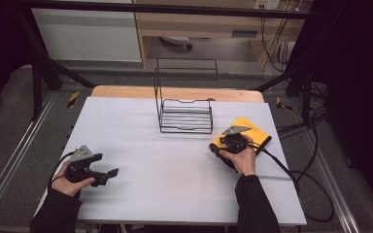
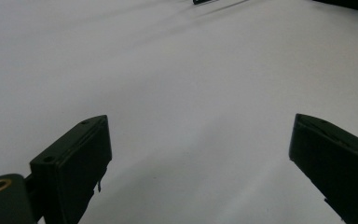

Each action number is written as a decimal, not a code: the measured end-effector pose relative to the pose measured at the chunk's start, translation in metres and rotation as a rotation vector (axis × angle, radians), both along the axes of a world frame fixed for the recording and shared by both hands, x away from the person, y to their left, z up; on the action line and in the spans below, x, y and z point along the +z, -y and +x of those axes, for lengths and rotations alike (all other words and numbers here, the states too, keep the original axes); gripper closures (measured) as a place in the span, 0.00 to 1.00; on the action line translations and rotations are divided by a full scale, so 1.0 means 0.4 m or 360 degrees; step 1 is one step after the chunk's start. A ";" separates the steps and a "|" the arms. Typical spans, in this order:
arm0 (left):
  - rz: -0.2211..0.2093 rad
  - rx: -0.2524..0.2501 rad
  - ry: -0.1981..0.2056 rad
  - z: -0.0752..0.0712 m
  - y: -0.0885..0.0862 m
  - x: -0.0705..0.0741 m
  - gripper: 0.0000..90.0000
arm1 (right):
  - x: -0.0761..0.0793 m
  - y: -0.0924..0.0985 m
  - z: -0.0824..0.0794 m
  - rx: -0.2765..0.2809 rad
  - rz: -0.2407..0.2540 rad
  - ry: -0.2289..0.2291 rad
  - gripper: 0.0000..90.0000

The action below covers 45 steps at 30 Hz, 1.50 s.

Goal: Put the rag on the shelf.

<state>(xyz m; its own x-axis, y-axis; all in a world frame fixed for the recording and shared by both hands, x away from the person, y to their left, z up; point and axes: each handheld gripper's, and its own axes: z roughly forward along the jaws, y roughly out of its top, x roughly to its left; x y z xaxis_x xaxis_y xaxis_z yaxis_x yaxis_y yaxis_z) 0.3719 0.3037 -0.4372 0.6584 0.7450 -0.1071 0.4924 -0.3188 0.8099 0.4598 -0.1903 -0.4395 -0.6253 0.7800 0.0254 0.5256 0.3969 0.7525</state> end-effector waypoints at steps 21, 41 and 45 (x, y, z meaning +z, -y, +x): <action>-0.0002 -0.0005 -0.0004 0.000 0.005 -0.002 0.07 | -0.031 -0.006 0.016 -0.0021 -0.0112 0.0067 0.87; -0.0006 0.0000 -0.0005 0.001 0.004 -0.001 0.08 | 0.022 0.013 -0.039 0.0029 0.0041 0.0069 0.93; -0.0007 0.0000 -0.0006 0.001 0.004 -0.001 0.08 | 0.024 0.006 -0.066 0.0069 0.0074 0.0052 0.93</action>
